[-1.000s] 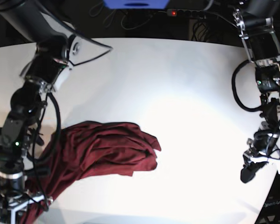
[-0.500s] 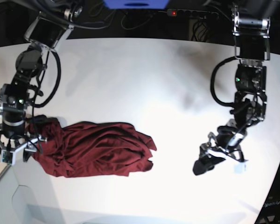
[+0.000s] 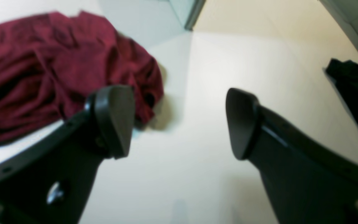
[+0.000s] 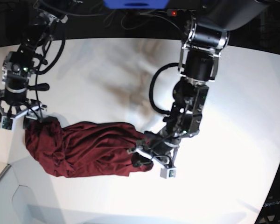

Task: Layout the t-shirt on the table in an organized manner, then fold the t-shirt properly
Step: 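Grasp the shirt's free end with the left gripper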

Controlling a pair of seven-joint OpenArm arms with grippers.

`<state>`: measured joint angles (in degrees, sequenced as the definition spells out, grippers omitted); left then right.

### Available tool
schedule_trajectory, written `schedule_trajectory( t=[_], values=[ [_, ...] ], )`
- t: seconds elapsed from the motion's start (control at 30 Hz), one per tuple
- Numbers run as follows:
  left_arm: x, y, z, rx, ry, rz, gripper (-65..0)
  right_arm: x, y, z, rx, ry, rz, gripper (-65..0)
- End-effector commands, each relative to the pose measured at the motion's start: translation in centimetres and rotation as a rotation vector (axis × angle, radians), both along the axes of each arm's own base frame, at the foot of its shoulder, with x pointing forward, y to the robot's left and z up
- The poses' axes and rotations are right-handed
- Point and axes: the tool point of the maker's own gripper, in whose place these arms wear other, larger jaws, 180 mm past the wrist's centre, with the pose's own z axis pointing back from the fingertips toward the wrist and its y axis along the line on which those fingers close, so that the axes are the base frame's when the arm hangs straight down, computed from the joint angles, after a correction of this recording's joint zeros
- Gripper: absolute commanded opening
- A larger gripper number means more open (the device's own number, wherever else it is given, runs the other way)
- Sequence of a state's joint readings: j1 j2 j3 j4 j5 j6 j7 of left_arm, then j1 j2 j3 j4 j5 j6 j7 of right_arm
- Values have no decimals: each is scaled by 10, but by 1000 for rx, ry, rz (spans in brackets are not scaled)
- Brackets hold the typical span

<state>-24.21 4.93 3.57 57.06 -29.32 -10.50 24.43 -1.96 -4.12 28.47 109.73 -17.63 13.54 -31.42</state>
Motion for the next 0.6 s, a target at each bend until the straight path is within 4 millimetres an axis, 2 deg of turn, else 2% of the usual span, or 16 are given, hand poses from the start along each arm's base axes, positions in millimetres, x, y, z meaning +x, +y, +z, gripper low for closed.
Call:
schedule_trajectory(
  t=[0.0, 0.13, 0.3, 0.37, 0.43, 0.53, 0.57],
  values=[
    [11, -4, 14, -5, -56, 10, -418, 3, -3, 17, -29, -53, 2, -181],
    [14, -8, -13, 41, -41, 37, -418, -7, -4, 13, -43, -30, 2, -181],
    [13, -9, -45, 61, 28, 48, -430, -10, -4, 11, -46, -25, 1, -181],
    [12, -7, -49, 66, 36, 52, -505, -10, -4, 11, -44, -25, 1, -181],
    [13, -1, -50, 75, 36, 59, -650, -10, -3, 11, -42, -25, 4, -181],
    [16, 33, -57, 111, 41, 95, -632, -9, -2, 11, -42, -27, 7, -181],
    [17, 44, -59, 122, 42, 108, -649, -9, -2, 11, -42, -27, 7, -181]
  ],
)
